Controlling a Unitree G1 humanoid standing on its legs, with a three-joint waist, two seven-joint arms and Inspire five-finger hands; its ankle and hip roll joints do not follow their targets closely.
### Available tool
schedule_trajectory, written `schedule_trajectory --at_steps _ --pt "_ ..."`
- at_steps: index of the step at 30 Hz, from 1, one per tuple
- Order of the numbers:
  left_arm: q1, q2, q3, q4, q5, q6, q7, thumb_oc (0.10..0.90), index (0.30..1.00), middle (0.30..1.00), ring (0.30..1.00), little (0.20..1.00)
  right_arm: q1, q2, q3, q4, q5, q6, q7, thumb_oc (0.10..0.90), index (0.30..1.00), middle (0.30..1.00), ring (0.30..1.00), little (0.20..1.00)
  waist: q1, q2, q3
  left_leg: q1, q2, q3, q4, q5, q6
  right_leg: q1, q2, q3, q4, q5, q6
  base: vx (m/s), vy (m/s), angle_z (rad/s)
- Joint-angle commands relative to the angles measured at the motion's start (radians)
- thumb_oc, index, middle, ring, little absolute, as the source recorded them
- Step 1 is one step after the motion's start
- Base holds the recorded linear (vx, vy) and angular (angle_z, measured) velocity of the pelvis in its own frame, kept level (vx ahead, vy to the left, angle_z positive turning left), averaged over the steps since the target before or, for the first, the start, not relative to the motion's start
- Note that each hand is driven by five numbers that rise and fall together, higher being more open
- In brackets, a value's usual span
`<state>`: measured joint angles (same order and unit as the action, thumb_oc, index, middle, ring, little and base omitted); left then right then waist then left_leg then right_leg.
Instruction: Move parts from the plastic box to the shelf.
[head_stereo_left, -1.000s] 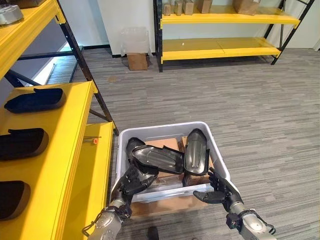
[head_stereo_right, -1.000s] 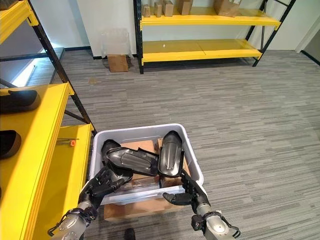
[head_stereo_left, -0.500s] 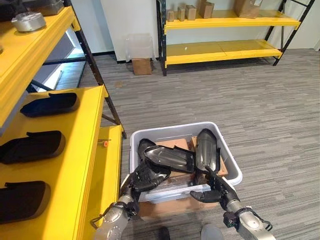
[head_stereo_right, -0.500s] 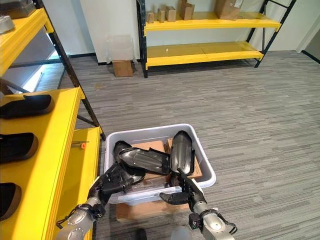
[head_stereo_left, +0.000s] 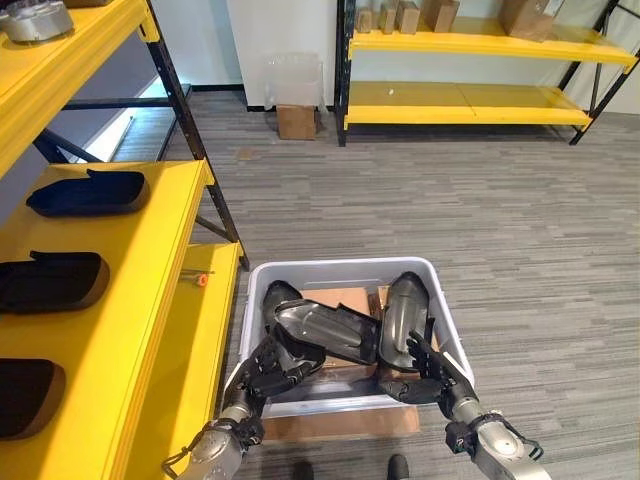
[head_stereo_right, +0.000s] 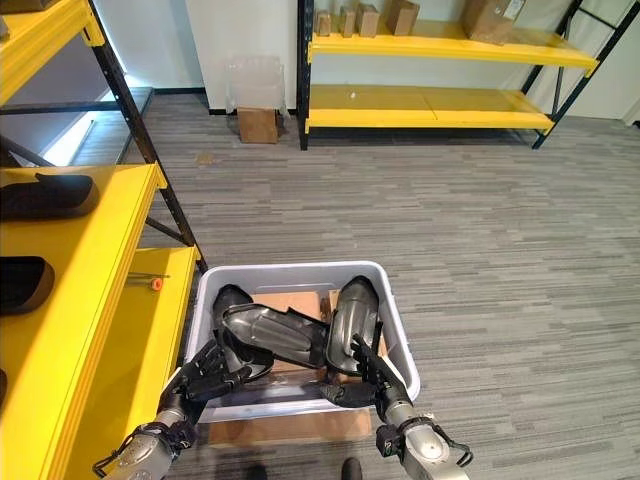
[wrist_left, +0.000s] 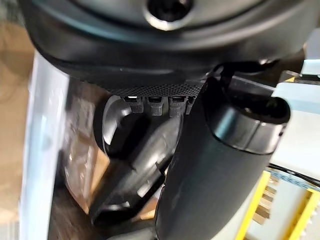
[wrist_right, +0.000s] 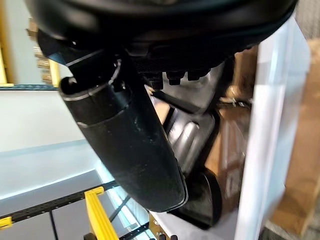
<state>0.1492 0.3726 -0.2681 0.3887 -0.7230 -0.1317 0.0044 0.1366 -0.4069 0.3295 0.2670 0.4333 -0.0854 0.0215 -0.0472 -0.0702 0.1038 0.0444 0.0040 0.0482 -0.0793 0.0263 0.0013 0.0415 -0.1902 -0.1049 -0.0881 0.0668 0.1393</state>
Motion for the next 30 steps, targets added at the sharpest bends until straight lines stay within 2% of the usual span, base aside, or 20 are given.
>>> schedule_trajectory --at_steps 1,14,20,22,30 --pt "-0.067 -0.016 0.045 -0.054 -0.002 -0.087 -0.036 0.9 1.0 1.0 1.0 1.0 -0.028 -0.056 -0.042 -0.11 0.0 -0.094 0.004 0.9 1.0 1.0 1.0 1.0 0.014 0.026 -0.048 0.039 0.141 0.017 0.039 -0.083 -0.074 -0.062 -0.039 -0.019 0.081 -0.04 0.005 0.03 -0.062 -0.05" --pt "-0.044 -0.019 0.067 -0.059 0.009 -0.077 -0.051 0.9 1.0 1.0 1.0 1.0 -0.067 -0.106 -0.081 -0.174 -0.1 -0.118 -0.012 0.9 1.0 1.0 1.0 1.0 0.029 0.035 -0.048 0.054 0.16 0.025 0.02 -0.073 -0.085 -0.038 -0.015 -0.023 0.057 -0.054 -0.003 0.02 -0.031 -0.02" --pt "-0.044 -0.014 0.069 -0.059 0.016 -0.071 -0.064 0.9 1.0 1.0 1.0 1.0 -0.15 -0.14 -0.086 -0.167 -0.192 -0.127 -0.039 0.9 1.0 1.0 1.0 1.0 0.041 0.034 -0.04 0.049 0.164 0.025 0.014 -0.07 -0.087 -0.039 -0.014 -0.028 0.052 -0.054 -0.001 0.0 0.0 0.0" --pt "-0.051 -0.007 0.063 -0.064 0.015 -0.069 -0.067 0.9 1.0 1.0 1.0 1.0 -0.238 -0.171 -0.067 -0.164 -0.247 -0.127 -0.052 0.9 1.0 1.0 1.0 1.0 0.054 0.03 -0.026 0.025 0.166 0.02 0.022 -0.069 -0.089 -0.052 -0.017 -0.03 0.053 -0.051 0.001 -0.01 -0.003 -0.02" --pt "-0.093 0.016 0.029 -0.087 0.005 -0.073 -0.066 0.9 1.0 1.0 1.0 1.0 -0.37 -0.21 -0.022 -0.185 -0.273 -0.124 -0.062 0.9 1.0 1.0 1.0 1.0 0.067 0.017 0.049 -0.08 0.163 0.003 0.066 -0.061 -0.09 -0.123 -0.027 -0.042 0.064 -0.036 0.002 -0.09 0.0 0.11"
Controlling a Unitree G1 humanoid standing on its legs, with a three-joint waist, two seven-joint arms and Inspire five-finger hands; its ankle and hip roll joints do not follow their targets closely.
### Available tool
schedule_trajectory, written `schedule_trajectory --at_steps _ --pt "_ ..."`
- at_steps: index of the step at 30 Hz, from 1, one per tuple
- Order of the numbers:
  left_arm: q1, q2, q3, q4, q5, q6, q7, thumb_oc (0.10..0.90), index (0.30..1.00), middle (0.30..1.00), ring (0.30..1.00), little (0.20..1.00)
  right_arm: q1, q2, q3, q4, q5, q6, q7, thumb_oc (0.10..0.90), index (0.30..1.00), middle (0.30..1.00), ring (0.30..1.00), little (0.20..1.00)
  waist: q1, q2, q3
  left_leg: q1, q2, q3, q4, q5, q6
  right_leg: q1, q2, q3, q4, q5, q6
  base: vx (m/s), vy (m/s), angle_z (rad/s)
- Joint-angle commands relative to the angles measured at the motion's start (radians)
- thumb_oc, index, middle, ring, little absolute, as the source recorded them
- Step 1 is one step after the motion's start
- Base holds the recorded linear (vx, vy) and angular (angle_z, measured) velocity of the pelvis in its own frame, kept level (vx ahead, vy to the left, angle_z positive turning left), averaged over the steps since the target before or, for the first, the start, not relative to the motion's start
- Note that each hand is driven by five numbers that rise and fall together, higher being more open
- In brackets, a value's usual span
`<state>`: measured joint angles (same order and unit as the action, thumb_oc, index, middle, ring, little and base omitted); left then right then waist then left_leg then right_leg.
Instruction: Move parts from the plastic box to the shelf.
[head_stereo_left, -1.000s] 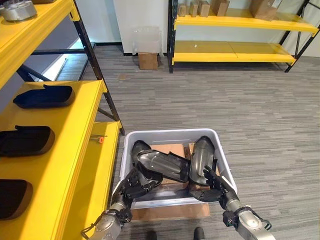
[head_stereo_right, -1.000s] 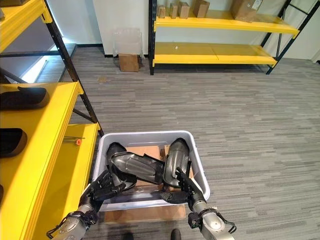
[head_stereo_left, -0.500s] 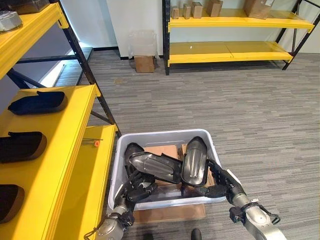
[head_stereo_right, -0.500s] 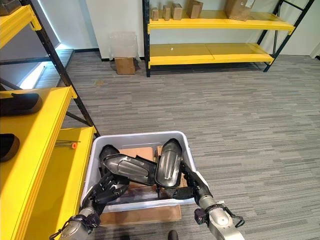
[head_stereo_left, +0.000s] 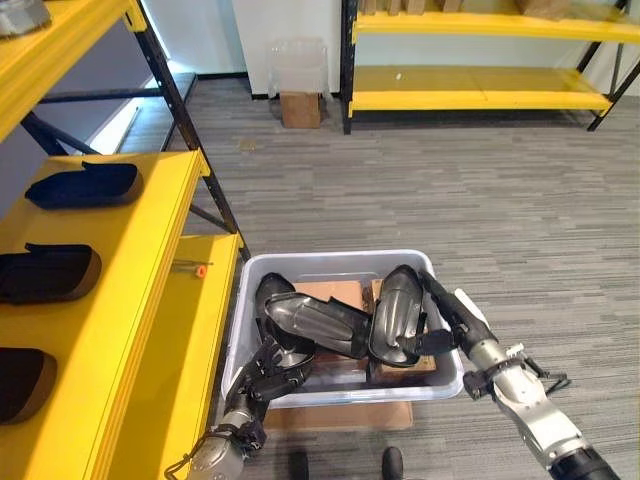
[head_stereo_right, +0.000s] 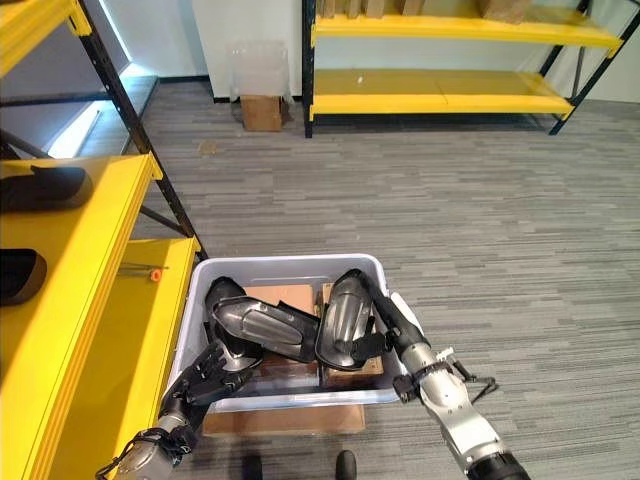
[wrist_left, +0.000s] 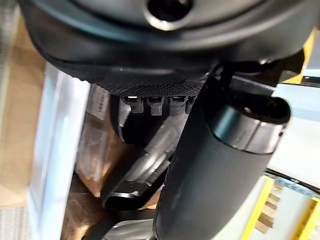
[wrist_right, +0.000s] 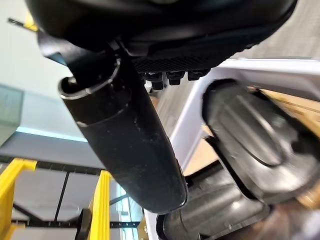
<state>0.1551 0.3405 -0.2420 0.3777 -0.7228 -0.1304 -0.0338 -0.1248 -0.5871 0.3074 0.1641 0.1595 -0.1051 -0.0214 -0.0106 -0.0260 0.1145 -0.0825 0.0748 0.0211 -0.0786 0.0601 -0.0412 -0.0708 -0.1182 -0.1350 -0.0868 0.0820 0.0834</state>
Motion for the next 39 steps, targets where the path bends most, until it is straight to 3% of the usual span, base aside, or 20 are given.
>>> schedule_trajectory --at_steps 1,4,5,11,22,31,39 --pt "-0.106 0.051 -0.002 -0.084 -0.001 -0.078 -0.022 0.9 1.0 1.0 1.0 1.0 -0.12 -0.025 0.008 -0.084 0.028 -0.104 -0.018 0.9 1.0 1.0 1.0 1.0 0.032 -0.029 0.054 0.03 0.091 0.028 0.07 -0.093 -0.047 -0.026 -0.101 -0.01 0.067 -0.048 0.058 -0.19 0.023 0.06" --pt "-0.137 0.056 -0.006 -0.105 -0.005 -0.09 -0.005 0.9 1.0 1.0 1.0 1.0 -0.144 -0.03 0.029 -0.116 0.059 -0.102 -0.006 0.9 1.0 1.0 1.0 1.0 0.032 -0.038 0.096 -0.026 0.086 0.022 0.106 -0.094 -0.045 -0.073 -0.11 -0.011 0.091 -0.041 0.058 -0.14 0.014 0.04" --pt "-0.174 0.052 -0.021 -0.117 -0.007 -0.099 0.007 0.9 1.0 1.0 1.0 1.0 -0.163 -0.03 0.046 -0.136 0.067 -0.099 -0.003 0.9 1.0 1.0 1.0 1.0 0.031 -0.044 0.141 -0.072 0.079 0.013 0.146 -0.102 -0.043 -0.104 -0.122 -0.012 0.112 -0.037 0.058 -0.15 0.012 0.09" --pt "-0.221 0.058 -0.029 -0.117 -0.005 -0.112 0.024 0.9 1.0 1.0 1.0 1.0 -0.215 -0.042 0.066 -0.166 0.091 -0.099 -0.006 0.9 1.0 1.0 1.0 1.0 0.024 -0.055 0.208 -0.156 0.064 0.009 0.223 -0.125 -0.037 -0.175 -0.135 0.009 0.149 -0.026 0.059 -0.1 0.029 0.07" --pt "-0.227 0.069 -0.015 -0.122 -0.013 -0.12 0.039 0.9 1.0 1.0 1.0 1.0 -0.165 -0.054 0.057 -0.217 0.132 -0.096 0.015 0.9 1.0 1.0 1.0 1.0 0.018 -0.079 0.253 -0.205 0.044 0.016 0.272 -0.148 -0.025 -0.212 -0.148 0.019 0.151 0.001 0.067 -0.03 0.031 -0.04" --pt "-0.239 0.083 0.001 -0.145 -0.006 -0.123 0.047 0.9 1.0 1.0 1.0 1.0 -0.199 -0.107 -0.022 -0.199 -0.035 -0.093 -0.069 0.9 1.0 1.0 1.0 1.0 0.014 -0.082 0.281 -0.249 0.034 0.021 0.303 -0.159 -0.017 -0.243 -0.15 0.026 0.148 0.015 0.069 -0.01 0.015 0.0" --pt "-0.245 0.077 -0.006 -0.158 -0.019 -0.122 0.053 0.9 1.0 1.0 1.0 1.0 -0.21 -0.131 -0.073 -0.211 -0.087 -0.093 -0.109 0.9 1.0 1.0 1.0 1.0 0.01 -0.078 0.296 -0.272 0.033 0.02 0.306 -0.157 -0.015 -0.262 -0.151 0.023 0.149 0.018 0.068 0.0 0.0 0.0"
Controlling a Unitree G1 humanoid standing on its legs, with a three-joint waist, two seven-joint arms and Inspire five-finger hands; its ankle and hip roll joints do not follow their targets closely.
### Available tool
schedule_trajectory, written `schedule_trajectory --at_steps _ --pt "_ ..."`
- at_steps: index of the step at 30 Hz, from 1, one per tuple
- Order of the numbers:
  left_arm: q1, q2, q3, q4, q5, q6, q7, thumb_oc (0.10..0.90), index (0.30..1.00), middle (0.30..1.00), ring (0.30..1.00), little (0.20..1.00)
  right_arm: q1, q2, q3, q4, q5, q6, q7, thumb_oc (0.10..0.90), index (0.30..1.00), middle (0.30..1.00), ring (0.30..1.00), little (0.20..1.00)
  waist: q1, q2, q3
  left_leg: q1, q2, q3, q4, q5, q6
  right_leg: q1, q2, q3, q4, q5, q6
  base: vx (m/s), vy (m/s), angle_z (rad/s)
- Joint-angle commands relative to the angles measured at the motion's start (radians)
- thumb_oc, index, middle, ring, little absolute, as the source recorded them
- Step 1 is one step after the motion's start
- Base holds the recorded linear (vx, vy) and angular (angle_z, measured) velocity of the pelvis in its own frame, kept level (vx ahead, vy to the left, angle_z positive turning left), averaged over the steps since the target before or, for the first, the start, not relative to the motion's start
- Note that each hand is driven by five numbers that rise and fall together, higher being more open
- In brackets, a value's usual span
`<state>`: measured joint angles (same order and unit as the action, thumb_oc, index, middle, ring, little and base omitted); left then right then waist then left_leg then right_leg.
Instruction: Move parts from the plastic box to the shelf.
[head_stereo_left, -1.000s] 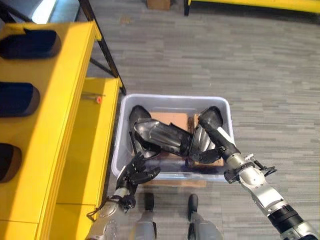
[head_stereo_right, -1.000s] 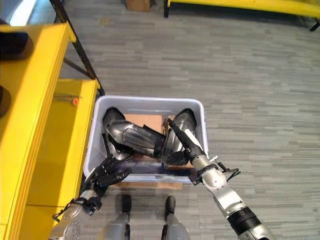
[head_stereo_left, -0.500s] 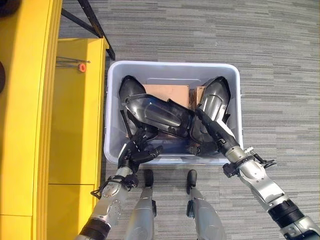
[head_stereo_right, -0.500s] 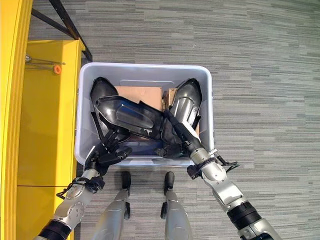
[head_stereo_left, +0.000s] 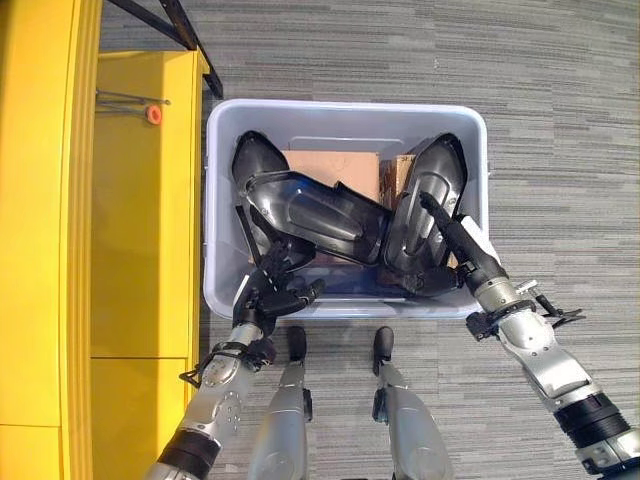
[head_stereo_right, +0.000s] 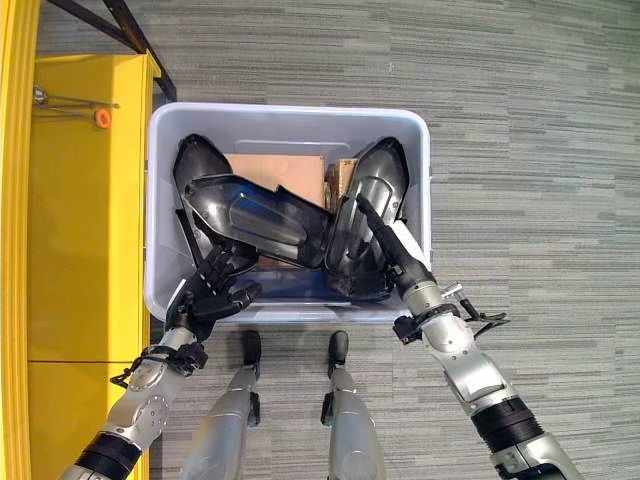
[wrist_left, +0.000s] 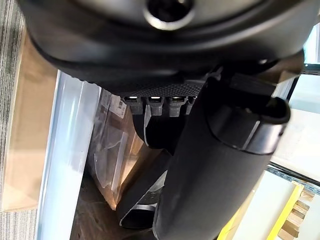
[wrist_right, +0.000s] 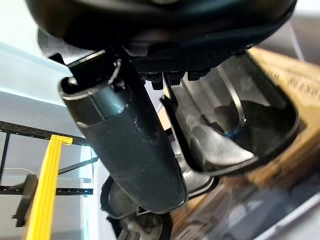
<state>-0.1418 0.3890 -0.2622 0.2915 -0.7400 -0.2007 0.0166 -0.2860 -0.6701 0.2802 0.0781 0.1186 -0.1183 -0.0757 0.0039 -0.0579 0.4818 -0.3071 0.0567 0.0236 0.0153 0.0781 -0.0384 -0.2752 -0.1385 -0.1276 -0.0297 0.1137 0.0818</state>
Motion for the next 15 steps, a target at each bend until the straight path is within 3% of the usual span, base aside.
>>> schedule_trajectory --at_steps 1,15 --pt "0.052 0.028 0.013 -0.072 -0.004 -0.05 0.002 0.9 1.0 1.0 1.0 1.0 -0.05 -0.052 -0.049 -0.128 -0.06 -0.076 -0.058 0.9 1.0 1.0 1.0 1.0 -0.005 -0.045 -0.07 -0.05 0.05 0.018 0.212 -0.176 -0.018 -0.059 -0.131 0.016 0.092 -0.013 0.069 0.0 0.0 0.0" --pt "0.051 0.025 0.003 -0.081 -0.011 -0.056 0.014 0.9 1.0 1.0 1.0 1.0 -0.039 -0.022 -0.015 -0.144 -0.09 -0.068 -0.049 0.9 1.0 1.0 1.0 1.0 -0.005 -0.037 -0.044 -0.094 0.049 0.021 0.233 -0.18 -0.018 -0.091 -0.129 0.015 0.102 -0.014 0.069 0.0 0.0 0.0"
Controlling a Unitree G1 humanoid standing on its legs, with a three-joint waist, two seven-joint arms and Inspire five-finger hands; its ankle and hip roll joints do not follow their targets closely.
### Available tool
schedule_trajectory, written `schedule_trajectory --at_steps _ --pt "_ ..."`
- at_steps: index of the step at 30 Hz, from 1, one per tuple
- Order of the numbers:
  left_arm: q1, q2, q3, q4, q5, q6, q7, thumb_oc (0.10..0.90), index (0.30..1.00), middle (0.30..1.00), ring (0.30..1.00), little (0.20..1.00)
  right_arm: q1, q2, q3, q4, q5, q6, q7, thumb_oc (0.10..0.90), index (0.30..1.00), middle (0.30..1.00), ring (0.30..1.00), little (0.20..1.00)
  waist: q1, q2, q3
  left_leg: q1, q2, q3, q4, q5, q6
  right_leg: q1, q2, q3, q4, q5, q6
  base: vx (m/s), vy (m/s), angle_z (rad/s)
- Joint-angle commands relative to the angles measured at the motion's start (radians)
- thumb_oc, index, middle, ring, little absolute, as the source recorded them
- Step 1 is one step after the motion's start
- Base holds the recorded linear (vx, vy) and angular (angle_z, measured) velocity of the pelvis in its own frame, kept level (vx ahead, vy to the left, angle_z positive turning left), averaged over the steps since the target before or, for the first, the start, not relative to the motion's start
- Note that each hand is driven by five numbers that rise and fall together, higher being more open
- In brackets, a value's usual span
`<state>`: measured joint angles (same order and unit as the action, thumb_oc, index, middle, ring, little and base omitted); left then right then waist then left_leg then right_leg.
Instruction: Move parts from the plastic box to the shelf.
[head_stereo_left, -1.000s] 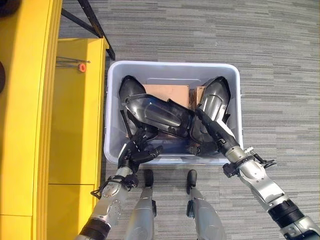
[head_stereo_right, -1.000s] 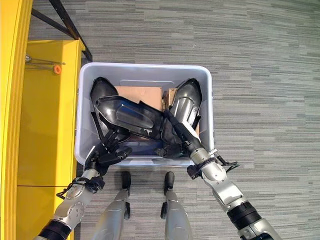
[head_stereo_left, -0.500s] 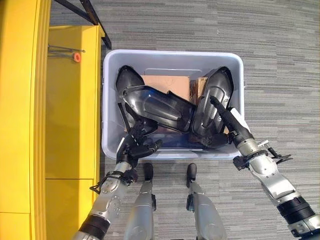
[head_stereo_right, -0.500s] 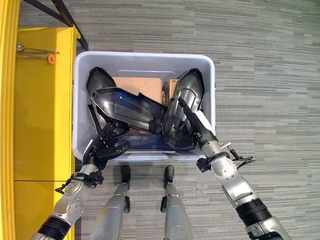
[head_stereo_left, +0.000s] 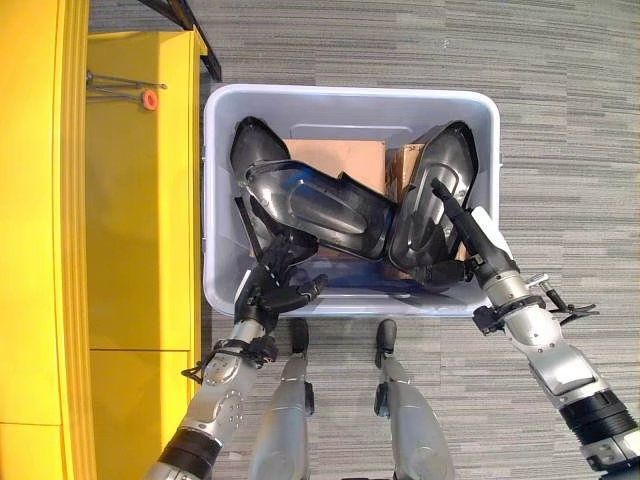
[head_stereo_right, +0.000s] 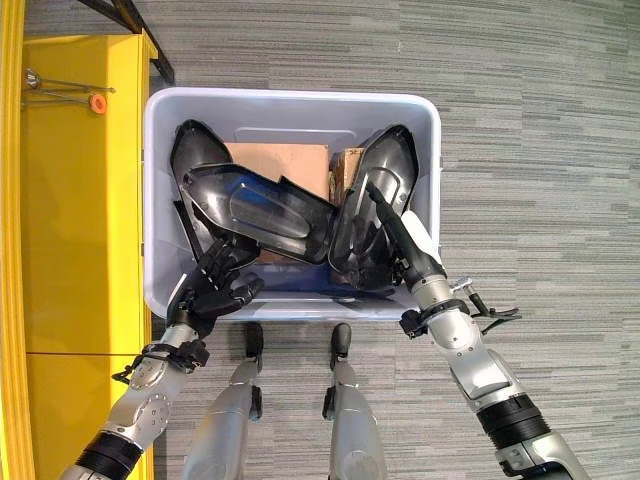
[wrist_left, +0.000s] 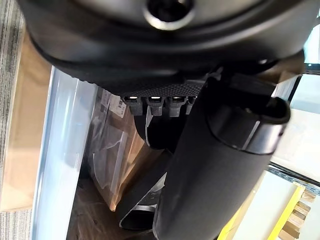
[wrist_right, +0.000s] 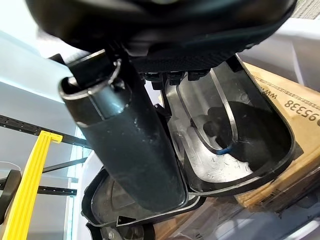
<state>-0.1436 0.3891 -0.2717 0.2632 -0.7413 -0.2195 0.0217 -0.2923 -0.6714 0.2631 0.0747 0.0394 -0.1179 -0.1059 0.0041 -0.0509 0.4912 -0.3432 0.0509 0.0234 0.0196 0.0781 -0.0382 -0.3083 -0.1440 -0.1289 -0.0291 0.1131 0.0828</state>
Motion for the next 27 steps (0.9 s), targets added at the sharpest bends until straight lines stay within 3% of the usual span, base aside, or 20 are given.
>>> schedule_trajectory --at_steps 1,14,27 --pt "0.053 0.024 0.013 -0.053 -0.012 -0.039 0.009 0.9 1.0 1.0 1.0 1.0 -0.03 -0.018 0.005 -0.143 -0.003 -0.069 -0.016 0.9 1.0 1.0 1.0 1.0 -0.005 -0.044 -0.051 -0.061 0.055 0.021 0.232 -0.181 -0.018 -0.059 -0.123 0.017 0.103 -0.014 0.068 0.0 0.0 0.0" --pt "0.063 0.034 0.013 -0.069 -0.02 -0.044 0.017 0.9 1.0 1.0 1.0 1.0 0.021 0.001 0.036 -0.191 0.106 -0.076 0.024 0.9 1.0 1.0 1.0 1.0 -0.008 -0.058 -0.038 -0.083 0.052 0.021 0.247 -0.183 -0.018 -0.067 -0.127 0.013 0.104 -0.009 0.07 0.0 0.0 0.0" --pt "0.068 0.038 0.015 -0.077 -0.019 -0.049 0.027 0.9 1.0 1.0 1.0 1.0 0.027 0.003 0.039 -0.177 0.074 -0.067 0.004 0.9 1.0 1.0 1.0 1.0 -0.005 -0.062 -0.029 -0.094 0.049 0.018 0.253 -0.185 -0.017 -0.07 -0.129 0.011 0.105 -0.007 0.072 0.0 0.0 0.0"
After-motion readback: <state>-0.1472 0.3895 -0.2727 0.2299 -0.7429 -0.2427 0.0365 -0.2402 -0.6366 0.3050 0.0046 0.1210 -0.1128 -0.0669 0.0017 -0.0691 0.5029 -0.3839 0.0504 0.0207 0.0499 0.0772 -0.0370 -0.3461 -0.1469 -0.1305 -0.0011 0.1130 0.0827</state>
